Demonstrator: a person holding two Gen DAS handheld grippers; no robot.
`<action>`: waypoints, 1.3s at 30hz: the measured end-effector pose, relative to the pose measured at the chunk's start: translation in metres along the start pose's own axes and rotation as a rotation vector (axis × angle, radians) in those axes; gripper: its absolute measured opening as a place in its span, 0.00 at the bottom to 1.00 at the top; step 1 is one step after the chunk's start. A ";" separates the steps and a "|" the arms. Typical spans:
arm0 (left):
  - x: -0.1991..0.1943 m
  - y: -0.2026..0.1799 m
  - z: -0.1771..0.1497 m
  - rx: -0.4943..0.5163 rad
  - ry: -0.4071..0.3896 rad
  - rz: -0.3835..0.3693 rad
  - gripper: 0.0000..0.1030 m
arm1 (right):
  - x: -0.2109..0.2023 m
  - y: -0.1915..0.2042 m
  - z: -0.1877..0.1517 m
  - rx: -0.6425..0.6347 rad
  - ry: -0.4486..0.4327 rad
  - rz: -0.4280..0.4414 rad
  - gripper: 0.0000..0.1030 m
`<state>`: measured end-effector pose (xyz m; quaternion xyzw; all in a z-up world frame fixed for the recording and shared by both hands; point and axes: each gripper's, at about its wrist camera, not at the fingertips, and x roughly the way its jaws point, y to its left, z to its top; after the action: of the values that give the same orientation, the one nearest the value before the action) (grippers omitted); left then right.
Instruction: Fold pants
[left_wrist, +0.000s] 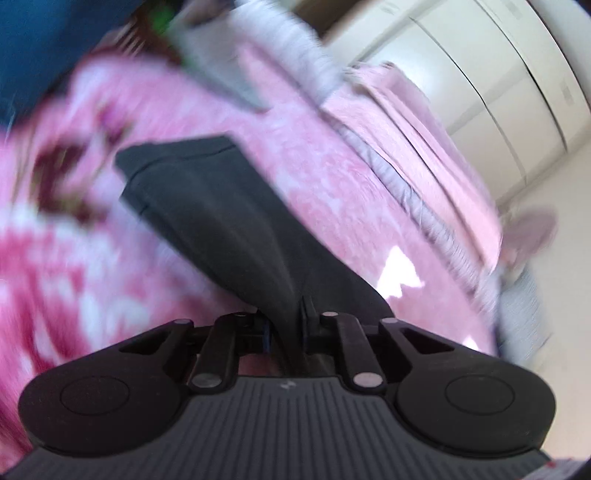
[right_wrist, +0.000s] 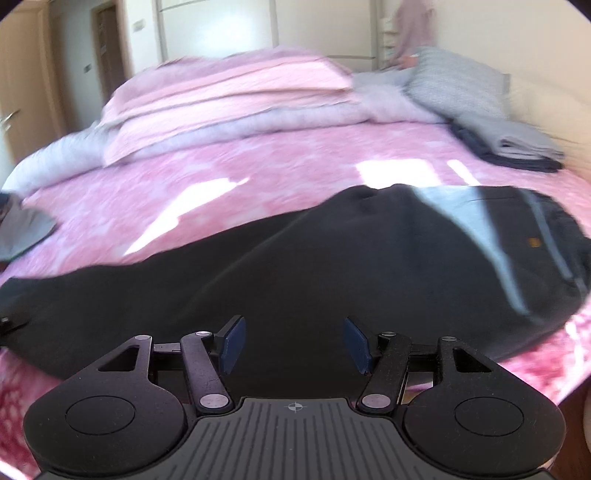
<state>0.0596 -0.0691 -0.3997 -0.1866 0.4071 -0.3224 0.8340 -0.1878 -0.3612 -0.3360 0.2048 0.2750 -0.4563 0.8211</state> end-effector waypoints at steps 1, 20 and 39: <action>-0.004 -0.014 0.001 0.083 -0.013 0.018 0.10 | -0.004 -0.012 0.002 0.016 -0.013 -0.026 0.54; 0.030 -0.276 -0.206 1.240 0.325 -0.314 0.39 | -0.051 -0.214 -0.014 0.390 -0.080 -0.246 0.54; 0.030 -0.170 -0.085 0.561 0.349 -0.281 0.30 | 0.051 -0.162 0.015 0.778 0.178 0.237 0.45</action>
<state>-0.0604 -0.2164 -0.3700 0.0532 0.4094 -0.5602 0.7181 -0.3011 -0.4838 -0.3707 0.5686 0.1265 -0.4092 0.7023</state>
